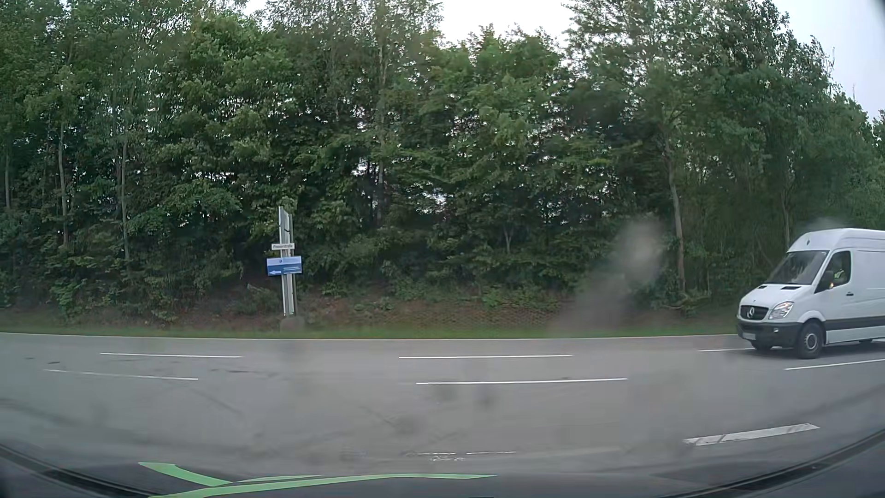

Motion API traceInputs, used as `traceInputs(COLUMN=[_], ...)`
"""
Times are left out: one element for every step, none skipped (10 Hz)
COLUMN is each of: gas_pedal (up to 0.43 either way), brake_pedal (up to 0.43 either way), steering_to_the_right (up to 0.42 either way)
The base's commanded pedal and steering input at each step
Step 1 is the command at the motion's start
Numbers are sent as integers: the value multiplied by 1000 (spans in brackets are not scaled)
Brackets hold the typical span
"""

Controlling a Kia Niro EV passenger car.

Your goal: Follow the waypoints while adhering to traffic rules and regulations

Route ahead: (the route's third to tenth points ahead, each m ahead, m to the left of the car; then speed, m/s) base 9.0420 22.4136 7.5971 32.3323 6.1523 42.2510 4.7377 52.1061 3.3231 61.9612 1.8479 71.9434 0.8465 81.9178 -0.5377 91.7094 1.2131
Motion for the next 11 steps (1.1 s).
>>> traceInputs(gas_pedal=[0,0,0,0,0,0,0,0,0,0,0], brake_pedal=[238,232,226,213,207,201,195,195,195,195,195], steering_to_the_right=[-21,-32,-43,-51,-59,-65,-67,-68,-71,-75,-78])
